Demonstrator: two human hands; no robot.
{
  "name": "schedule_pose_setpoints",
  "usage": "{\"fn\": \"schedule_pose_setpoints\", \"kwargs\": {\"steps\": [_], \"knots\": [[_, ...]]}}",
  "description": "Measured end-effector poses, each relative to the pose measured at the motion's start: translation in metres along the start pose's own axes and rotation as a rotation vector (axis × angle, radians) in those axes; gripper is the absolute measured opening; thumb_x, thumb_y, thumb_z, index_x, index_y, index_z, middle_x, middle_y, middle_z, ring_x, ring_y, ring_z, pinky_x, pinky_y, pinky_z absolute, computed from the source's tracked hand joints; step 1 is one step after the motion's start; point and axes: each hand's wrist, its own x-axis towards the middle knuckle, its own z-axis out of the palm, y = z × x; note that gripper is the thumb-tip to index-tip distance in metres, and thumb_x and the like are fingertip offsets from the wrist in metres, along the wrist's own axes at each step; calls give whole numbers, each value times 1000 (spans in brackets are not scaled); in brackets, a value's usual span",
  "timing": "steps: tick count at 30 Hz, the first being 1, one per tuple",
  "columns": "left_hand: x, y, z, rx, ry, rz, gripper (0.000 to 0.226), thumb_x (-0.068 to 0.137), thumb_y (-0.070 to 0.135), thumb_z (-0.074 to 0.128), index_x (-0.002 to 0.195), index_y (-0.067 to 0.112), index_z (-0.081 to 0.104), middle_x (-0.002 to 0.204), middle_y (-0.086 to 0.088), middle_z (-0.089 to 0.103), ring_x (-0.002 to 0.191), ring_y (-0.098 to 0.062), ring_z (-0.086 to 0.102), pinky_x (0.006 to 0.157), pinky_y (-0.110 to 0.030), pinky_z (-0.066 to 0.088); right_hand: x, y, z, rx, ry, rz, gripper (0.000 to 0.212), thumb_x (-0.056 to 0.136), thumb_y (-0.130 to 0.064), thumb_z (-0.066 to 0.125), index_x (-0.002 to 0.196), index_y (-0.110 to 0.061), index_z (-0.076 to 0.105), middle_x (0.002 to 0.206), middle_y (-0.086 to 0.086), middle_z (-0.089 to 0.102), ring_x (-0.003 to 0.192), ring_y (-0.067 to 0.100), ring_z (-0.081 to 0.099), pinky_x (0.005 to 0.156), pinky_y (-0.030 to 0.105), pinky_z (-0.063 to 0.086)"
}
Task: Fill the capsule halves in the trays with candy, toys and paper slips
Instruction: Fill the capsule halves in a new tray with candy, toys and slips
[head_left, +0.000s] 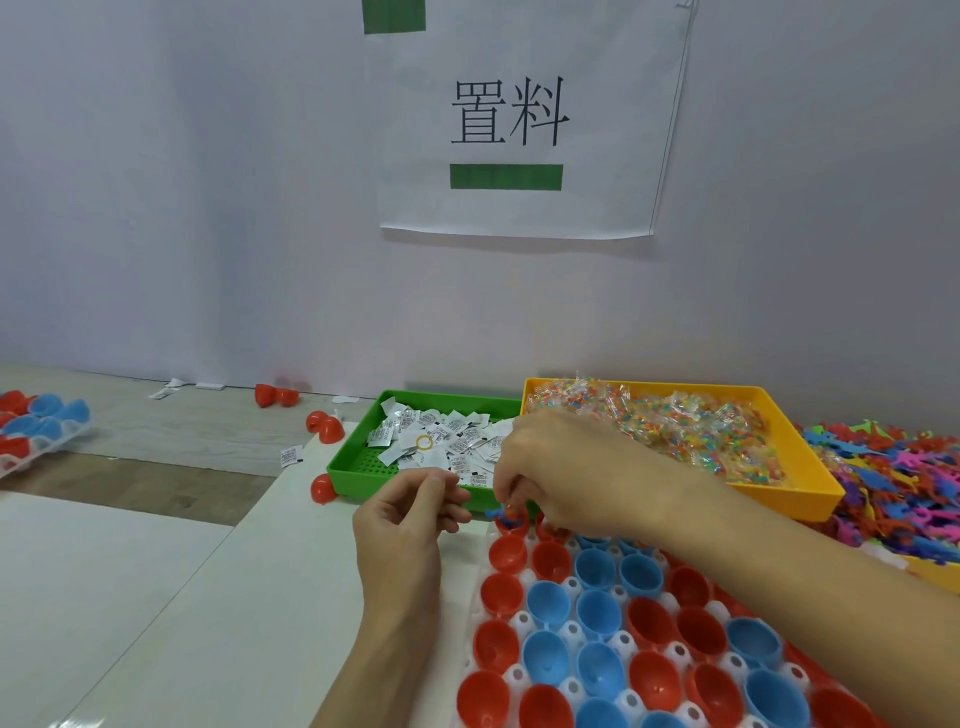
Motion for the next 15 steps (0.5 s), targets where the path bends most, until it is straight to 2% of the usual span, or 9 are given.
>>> {"fn": "schedule_pose_setpoints", "kwargs": {"steps": [2, 5, 7, 10, 15], "knots": [[-1, -1, 1, 68, -18, 8, 25, 91, -1, 58, 73, 7, 73, 68, -10, 69, 58, -16, 60, 54, -22, 49, 2, -1, 1, -27, -23, -22, 26, 89, -4, 61, 96, -23, 78, 87, -10, 74, 86, 8, 60, 85, 30, 52], [-3, -2, 3, 196, -39, 27, 25, 90, 1, 61, 72, 14, 73, 71, -2, 70, 66, -10, 63, 61, -21, 50, 3, 0, 2, -79, -26, -57, 26, 90, -6, 62, 98, -26, 78, 91, -11, 70, 87, 6, 42, 87, 31, 47], [-3, -3, 4, 259, -48, 36, 27, 88, 0, 61, 69, 15, 72, 70, 0, 70, 67, -8, 62, 64, -21, 50, 5, 0, 3, -94, -31, -66, 25, 90, -7, 64, 97, -26, 78, 93, -10, 66, 88, 7, 36, 87, 33, 46], [-5, -2, 6, 290, -58, 16, 26, 88, -1, 58, 70, 12, 71, 69, -3, 70, 65, -10, 64, 64, -26, 51, 7, 0, 3, -105, -52, -77, 24, 91, -8, 64, 99, -25, 79, 96, -8, 64, 92, 9, 38, 90, 35, 45], [-8, 0, 9, 251, -102, -4, 26, 90, -1, 58, 73, 12, 73, 69, -4, 71, 64, -10, 66, 57, -18, 51, 5, 2, 4, -98, -65, -70, 28, 92, -8, 62, 105, -27, 78, 99, -8, 60, 95, 11, 39, 90, 36, 46]]}}
